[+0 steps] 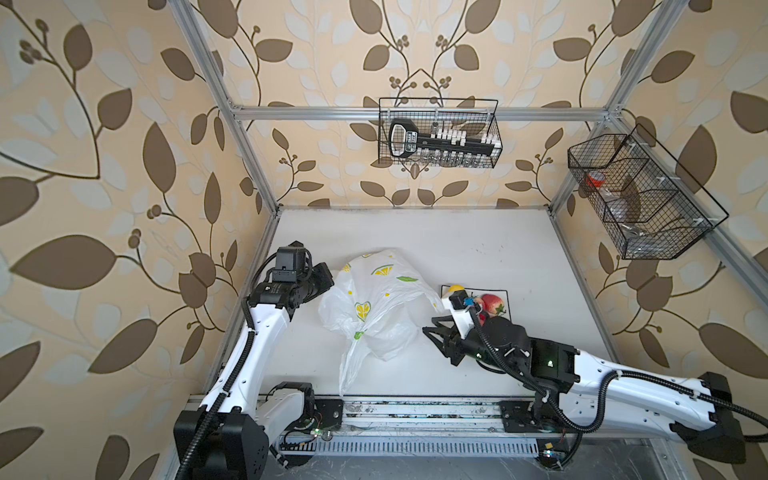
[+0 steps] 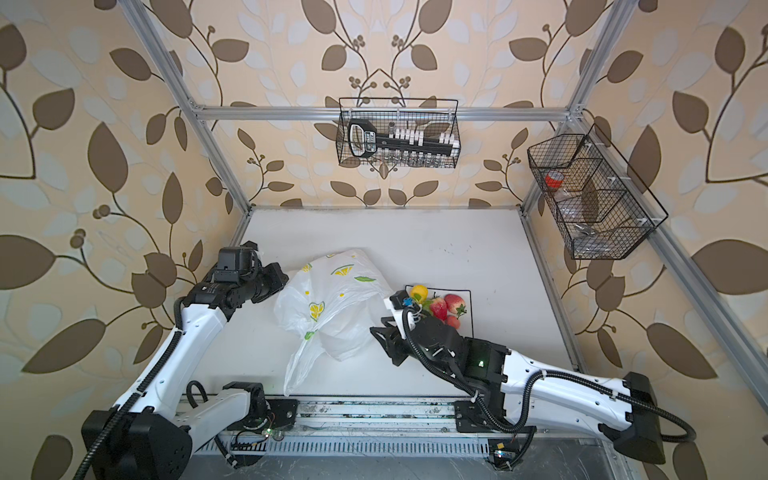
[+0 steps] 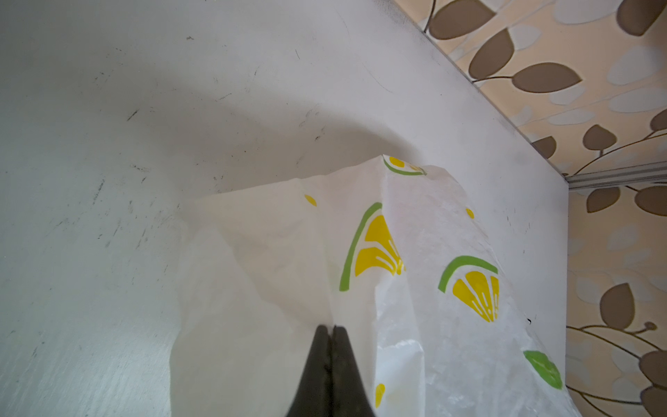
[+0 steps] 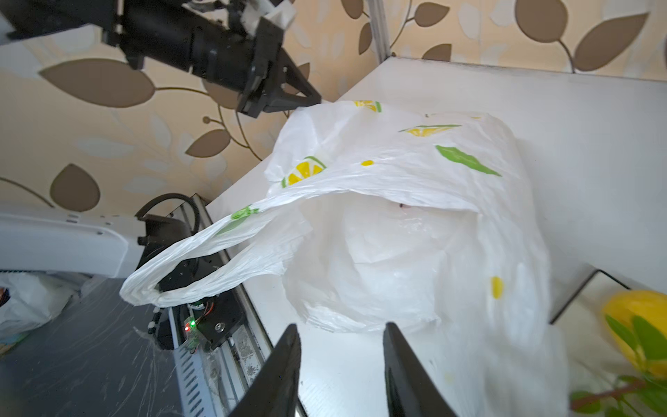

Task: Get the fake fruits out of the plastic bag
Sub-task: 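Move the right gripper back over the bag and lower it inside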

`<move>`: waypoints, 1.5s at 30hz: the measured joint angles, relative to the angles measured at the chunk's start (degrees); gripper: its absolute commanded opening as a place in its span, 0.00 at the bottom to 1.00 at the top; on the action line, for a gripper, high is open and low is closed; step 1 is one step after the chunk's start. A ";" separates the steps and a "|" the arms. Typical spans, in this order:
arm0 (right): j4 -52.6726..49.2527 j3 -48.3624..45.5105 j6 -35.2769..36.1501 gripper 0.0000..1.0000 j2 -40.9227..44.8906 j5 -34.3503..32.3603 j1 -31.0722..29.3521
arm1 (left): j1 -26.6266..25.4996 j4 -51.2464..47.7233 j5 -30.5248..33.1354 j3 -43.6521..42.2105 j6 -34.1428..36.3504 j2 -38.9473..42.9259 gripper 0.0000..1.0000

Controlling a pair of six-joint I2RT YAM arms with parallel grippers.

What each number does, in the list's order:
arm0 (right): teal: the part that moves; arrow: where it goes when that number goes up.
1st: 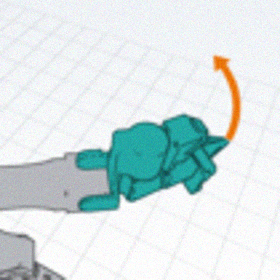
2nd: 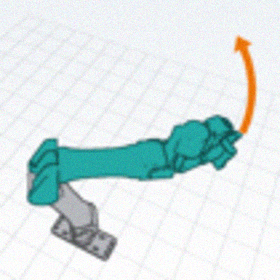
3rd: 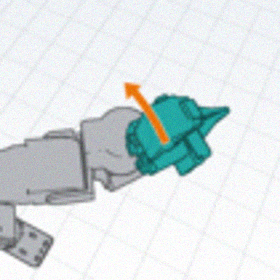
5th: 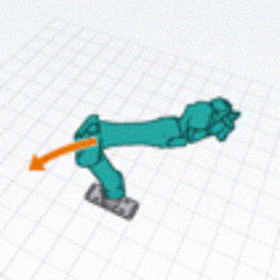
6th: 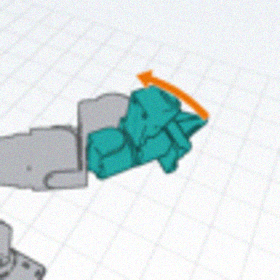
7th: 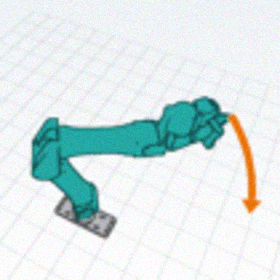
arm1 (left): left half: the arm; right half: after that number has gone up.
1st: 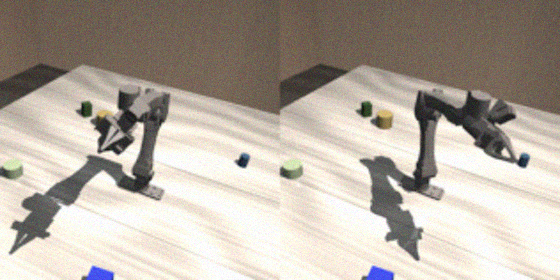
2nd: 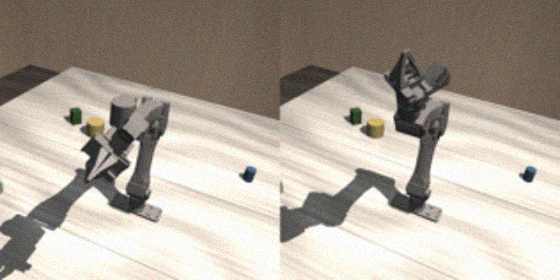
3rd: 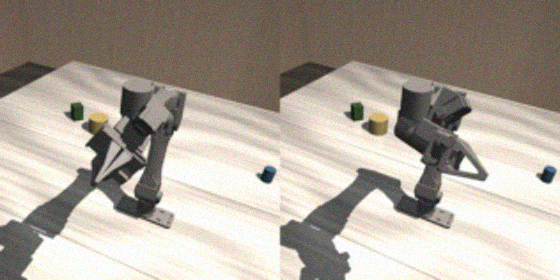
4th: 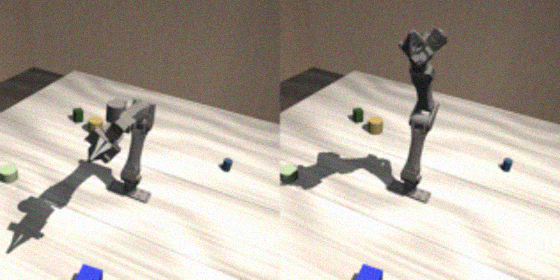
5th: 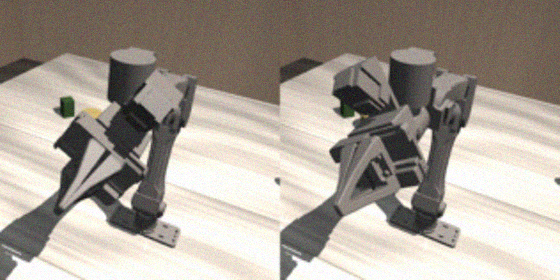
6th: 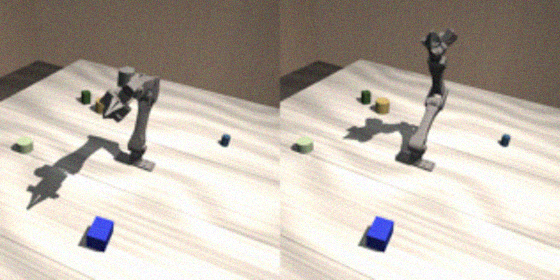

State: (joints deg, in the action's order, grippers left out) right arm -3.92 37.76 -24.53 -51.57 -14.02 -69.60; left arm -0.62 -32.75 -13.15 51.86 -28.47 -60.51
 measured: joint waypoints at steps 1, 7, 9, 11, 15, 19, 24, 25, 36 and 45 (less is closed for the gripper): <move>1.84 -0.15 0.44 0.38 -1.53 -0.22 -1.68 | 0.00 0.00 -0.02 0.00 0.00 0.00 0.00; 10.91 -0.50 -0.70 0.23 -15.21 -3.10 -6.43 | 0.00 0.00 -0.35 0.00 0.00 0.00 0.00; 12.55 -0.50 -3.52 0.21 -19.91 -5.62 -6.40 | 0.00 0.00 -0.39 0.00 -0.02 0.00 0.00; 14.08 -0.48 -6.95 0.19 -23.67 -7.89 -6.40 | 0.00 0.02 -0.48 0.00 -0.02 0.00 0.00; 16.61 0.72 -15.50 0.15 -30.16 -11.54 -6.36 | 0.00 0.02 -1.42 0.00 -0.02 0.00 0.00; 20.83 2.27 -25.75 0.13 -35.19 -13.86 -6.36 | 0.00 0.02 -1.73 0.00 -0.02 0.02 0.00; 25.83 3.87 -36.02 0.15 -39.65 -15.04 -5.44 | 0.00 0.02 -2.01 0.00 -0.02 0.04 0.00; 26.88 4.35 -37.70 0.16 -40.50 -15.19 -4.94 | 0.00 0.02 -2.12 0.00 -0.02 0.11 0.00; 34.23 11.80 -44.06 0.32 -52.02 -14.43 4.26 | 0.00 -0.07 -5.49 0.00 0.59 1.18 0.00; 34.58 21.05 -40.70 0.55 -60.37 -13.70 8.26 | 0.00 -0.31 -7.76 0.00 1.84 1.31 0.00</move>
State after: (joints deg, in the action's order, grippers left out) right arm 30.65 58.81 -65.23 -111.94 -27.73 -61.34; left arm -0.62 -33.06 -20.91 51.86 -26.63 -59.20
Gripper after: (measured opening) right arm 0.518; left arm 0.048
